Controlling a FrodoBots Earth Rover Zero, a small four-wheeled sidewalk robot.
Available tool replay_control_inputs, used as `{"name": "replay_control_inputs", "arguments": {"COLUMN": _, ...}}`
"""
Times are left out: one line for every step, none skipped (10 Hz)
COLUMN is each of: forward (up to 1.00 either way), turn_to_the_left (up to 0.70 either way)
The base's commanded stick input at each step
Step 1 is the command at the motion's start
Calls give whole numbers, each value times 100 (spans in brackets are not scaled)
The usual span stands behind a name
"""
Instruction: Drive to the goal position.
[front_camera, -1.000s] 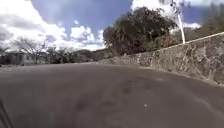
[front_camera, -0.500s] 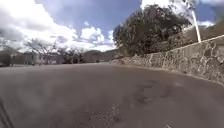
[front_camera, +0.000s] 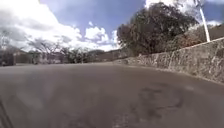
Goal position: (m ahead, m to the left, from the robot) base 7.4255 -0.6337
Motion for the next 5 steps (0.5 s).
{"name": "replay_control_inputs", "arguments": {"forward": 70, "turn_to_the_left": 0}}
{"name": "replay_control_inputs", "arguments": {"forward": 70, "turn_to_the_left": 0}}
{"name": "replay_control_inputs", "arguments": {"forward": 70, "turn_to_the_left": 0}}
{"name": "replay_control_inputs", "arguments": {"forward": 70, "turn_to_the_left": 0}}
{"name": "replay_control_inputs", "arguments": {"forward": 70, "turn_to_the_left": 0}}
